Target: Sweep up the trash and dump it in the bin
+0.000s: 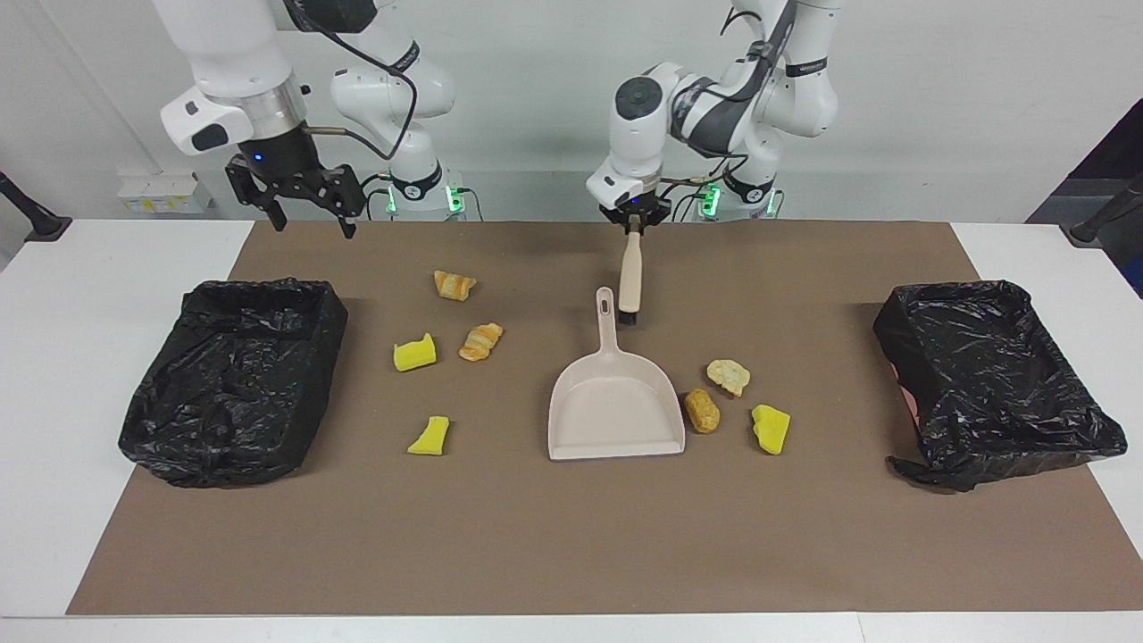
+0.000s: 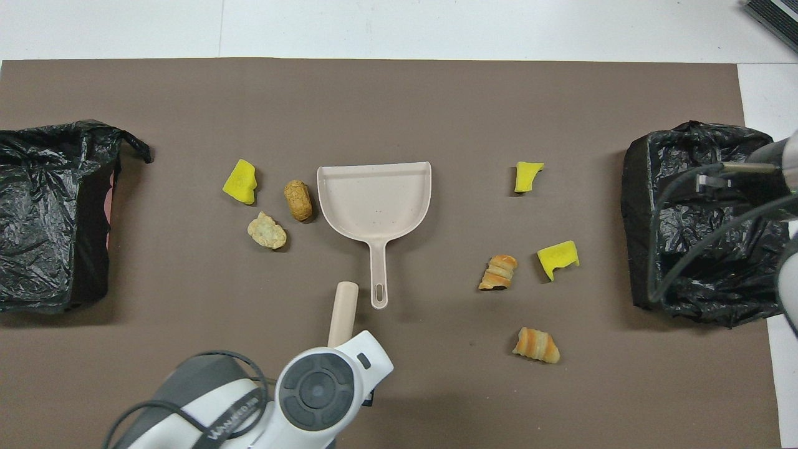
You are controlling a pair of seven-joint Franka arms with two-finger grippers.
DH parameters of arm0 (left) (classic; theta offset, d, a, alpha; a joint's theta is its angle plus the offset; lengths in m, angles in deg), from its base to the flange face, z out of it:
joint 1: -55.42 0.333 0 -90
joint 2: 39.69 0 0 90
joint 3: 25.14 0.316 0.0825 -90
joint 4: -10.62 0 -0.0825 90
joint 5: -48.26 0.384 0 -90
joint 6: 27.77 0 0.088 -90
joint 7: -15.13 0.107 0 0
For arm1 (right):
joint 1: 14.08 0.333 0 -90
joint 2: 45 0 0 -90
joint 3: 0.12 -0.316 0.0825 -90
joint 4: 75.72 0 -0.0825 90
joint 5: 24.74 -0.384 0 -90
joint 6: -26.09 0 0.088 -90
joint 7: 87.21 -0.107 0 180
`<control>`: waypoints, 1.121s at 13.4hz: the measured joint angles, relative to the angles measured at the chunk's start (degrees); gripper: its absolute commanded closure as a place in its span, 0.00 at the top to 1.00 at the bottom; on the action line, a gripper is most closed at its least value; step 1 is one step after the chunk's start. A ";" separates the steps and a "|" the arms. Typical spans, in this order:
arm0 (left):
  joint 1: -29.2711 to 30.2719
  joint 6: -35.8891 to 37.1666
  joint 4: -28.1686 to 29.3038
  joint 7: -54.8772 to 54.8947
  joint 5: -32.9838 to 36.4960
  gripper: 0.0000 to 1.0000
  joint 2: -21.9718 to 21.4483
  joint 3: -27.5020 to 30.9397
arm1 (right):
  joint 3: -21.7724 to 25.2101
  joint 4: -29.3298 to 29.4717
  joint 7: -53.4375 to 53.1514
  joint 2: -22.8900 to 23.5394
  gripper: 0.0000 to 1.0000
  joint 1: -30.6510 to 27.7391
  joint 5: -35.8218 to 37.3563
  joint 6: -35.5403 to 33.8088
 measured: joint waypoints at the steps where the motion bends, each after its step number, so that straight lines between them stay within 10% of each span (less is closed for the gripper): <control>1: 2.38 2.58 -0.80 1.59 0.04 0.00 -1.35 0.15 | -0.03 0.79 -0.09 1.79 1.00 1.22 0.16 1.38; 6: 17.64 4.41 -3.06 12.93 6.77 0.00 -1.41 0.49 | -0.15 10.95 -10.34 16.69 1.00 11.77 3.86 5.84; 15: 31.33 -0.84 -25.54 31.48 17.29 0.00 19.62 -0.01 | -0.53 12.67 -20.96 29.67 1.00 24.89 4.13 15.88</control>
